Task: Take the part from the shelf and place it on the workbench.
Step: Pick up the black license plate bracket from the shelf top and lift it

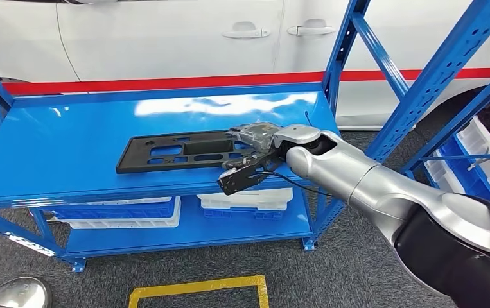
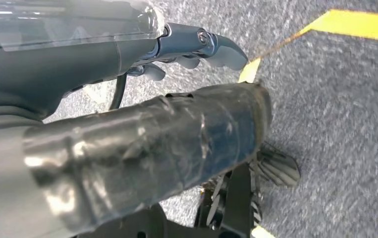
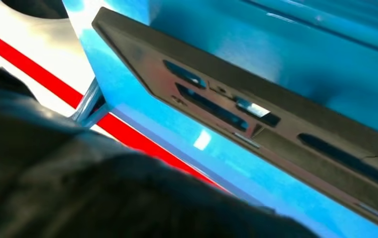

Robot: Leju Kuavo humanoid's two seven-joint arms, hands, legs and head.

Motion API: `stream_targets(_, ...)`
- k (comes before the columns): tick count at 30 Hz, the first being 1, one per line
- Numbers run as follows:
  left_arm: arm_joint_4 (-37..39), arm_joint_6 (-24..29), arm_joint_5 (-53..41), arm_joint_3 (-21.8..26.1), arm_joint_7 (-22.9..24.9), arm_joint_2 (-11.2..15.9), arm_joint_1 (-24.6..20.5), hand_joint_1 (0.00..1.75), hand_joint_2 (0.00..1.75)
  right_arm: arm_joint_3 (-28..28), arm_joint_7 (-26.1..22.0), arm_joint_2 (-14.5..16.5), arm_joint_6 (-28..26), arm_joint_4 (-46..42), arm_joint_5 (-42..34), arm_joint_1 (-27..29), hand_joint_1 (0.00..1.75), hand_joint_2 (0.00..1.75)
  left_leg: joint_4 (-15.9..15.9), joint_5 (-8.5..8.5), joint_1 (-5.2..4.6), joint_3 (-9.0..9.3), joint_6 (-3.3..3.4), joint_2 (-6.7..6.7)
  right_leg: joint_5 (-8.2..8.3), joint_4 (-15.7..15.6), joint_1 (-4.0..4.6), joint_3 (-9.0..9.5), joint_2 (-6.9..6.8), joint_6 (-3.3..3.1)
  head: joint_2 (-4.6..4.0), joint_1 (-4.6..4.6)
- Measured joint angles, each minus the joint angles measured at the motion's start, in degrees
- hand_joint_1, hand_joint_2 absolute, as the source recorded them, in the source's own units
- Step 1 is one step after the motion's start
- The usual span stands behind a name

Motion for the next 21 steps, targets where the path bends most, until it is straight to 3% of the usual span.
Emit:
stream_targets(1,0.00,-0.06,-0.02,0.01,0.07,0.00,0.00,0.00,0.00,0.01,-0.01,-0.03,0.06,0.07,0.00,0.11,0.00,0.00,0.01,-0.07,-0.01,0.05,0.04,-0.01,-0.28,2.14,-0.11,-1.26,-0.01,0.11,-0.01,0.00)
stream_targets(2,0.00,-0.12,-0.03,0.01,0.11,-0.01,0.02,0.00,0.00,0.01,-0.01,-0.04,0.11,0.13,0.00,0.19,0.00,0.00,0.02,-0.15,-0.01,0.15,0.04,-0.04,0.52,2.29,-0.20,-1.58,-0.02,0.13,-0.01,0.00)
stream_targets(4,0.00,-0.18,-0.05,0.03,0.18,-0.05,0.06,0.00,0.00,0.01,-0.02,-0.05,0.16,0.22,0.00,0.15,0.00,0.00,0.04,-0.38,-0.01,0.51,-0.15,-0.12,4.55,-3.53,-0.30,0.91,-0.03,-0.16,-0.01,0.01)
stream_targets(6,0.00,-0.19,-0.15,0.09,0.19,-0.14,0.02,0.00,0.00,0.01,-0.02,-0.04,0.18,0.30,0.01,-0.04,0.00,0.00,0.08,-0.63,-0.14,0.70,-0.55,-0.16,7.15,-10.29,-0.05,4.05,-0.01,-0.64,-0.01,-0.02)
stream_targets(7,0.00,-0.19,-0.24,0.15,0.20,-0.17,-0.02,0.00,0.00,0.01,-0.03,-0.03,0.20,0.34,0.02,-0.10,0.00,0.00,0.07,-0.70,-0.19,0.71,-0.81,-0.16,7.47,-12.11,0.12,4.86,0.02,-0.81,-0.01,-0.02)
stream_targets(9,0.00,-0.19,-0.42,0.27,0.26,-0.19,-0.09,0.00,0.00,0.01,-0.05,-0.01,0.22,0.41,0.04,-0.12,0.00,0.00,-0.10,-0.72,-0.23,0.73,-1.44,-0.15,7.19,-12.88,0.41,5.12,0.09,-1.12,-0.01,-0.03)
stream_targets(11,0.00,-0.19,-0.51,0.33,0.41,-0.16,-0.04,0.00,0.00,-0.01,-0.06,-0.02,0.20,0.53,0.04,-0.13,0.00,0.00,0.38,-1.28,-0.12,0.64,-2.03,-0.09,7.34,-13.45,0.15,5.58,0.08,-1.70,-0.01,-0.03)
stream_targets(13,0.00,-0.19,-0.57,0.34,0.62,-0.13,0.04,0.00,0.00,-0.01,-0.11,0.04,0.16,0.63,0.04,-0.13,0.00,0.00,4.59,-3.60,-0.04,-1.29,-2.43,-0.04,7.46,-14.04,-0.15,6.13,0.03,-2.40,-0.01,-0.08)
stream_targets(15,0.00,-0.19,-0.66,0.35,0.75,-0.14,0.04,0.00,0.00,0.00,-0.17,0.12,0.16,0.71,0.04,0.10,0.00,0.00,11.86,-6.56,-0.06,-5.13,-2.73,-0.04,7.31,-14.04,-0.03,6.26,0.00,-2.83,-0.01,-0.11)
stream_targets(16,0.00,-0.19,-0.74,0.36,0.78,-0.14,0.04,0.00,0.00,0.01,-0.20,0.15,0.16,0.75,0.04,0.30,0.00,0.00,14.51,-7.14,-0.05,-6.73,-2.85,-0.03,7.20,-13.96,0.04,6.29,0.01,-2.90,-0.01,-0.11)
stream_targets(17,0.00,-0.18,-0.84,0.36,0.80,-0.14,0.04,0.00,0.00,0.01,-0.21,0.15,0.16,0.81,0.04,0.48,0.00,0.00,15.28,-6.63,-0.04,-7.44,-2.94,-0.02,7.05,-13.85,0.08,6.34,0.02,-2.92,-0.01,-0.11)
stream_targets(18,0.00,-0.17,-0.92,0.36,0.81,-0.12,0.05,0.00,0.00,0.01,-0.24,0.15,0.15,0.88,0.04,0.59,0.00,0.00,13.87,-5.07,-0.04,-7.06,-2.96,0.00,6.86,-13.71,0.09,6.43,0.05,-2.87,-0.01,-0.11)
stream_targets(20,0.00,-0.21,-1.04,0.37,0.81,-0.03,0.12,0.00,0.00,0.01,-0.34,0.14,0.11,1.01,0.03,0.66,0.00,0.00,6.82,-1.03,-0.05,-3.95,-2.76,0.04,6.31,-13.28,0.13,6.67,0.14,-2.56,-0.02,-0.11)
stream_targets(21,0.00,-0.37,-1.08,0.38,0.71,0.01,0.15,0.00,0.00,0.01,-0.40,0.09,0.09,1.08,0.01,0.66,0.00,0.00,3.52,0.12,-0.12,-2.42,-2.56,0.02,6.03,-12.99,0.24,6.68,0.19,-2.31,-0.02,-0.10)
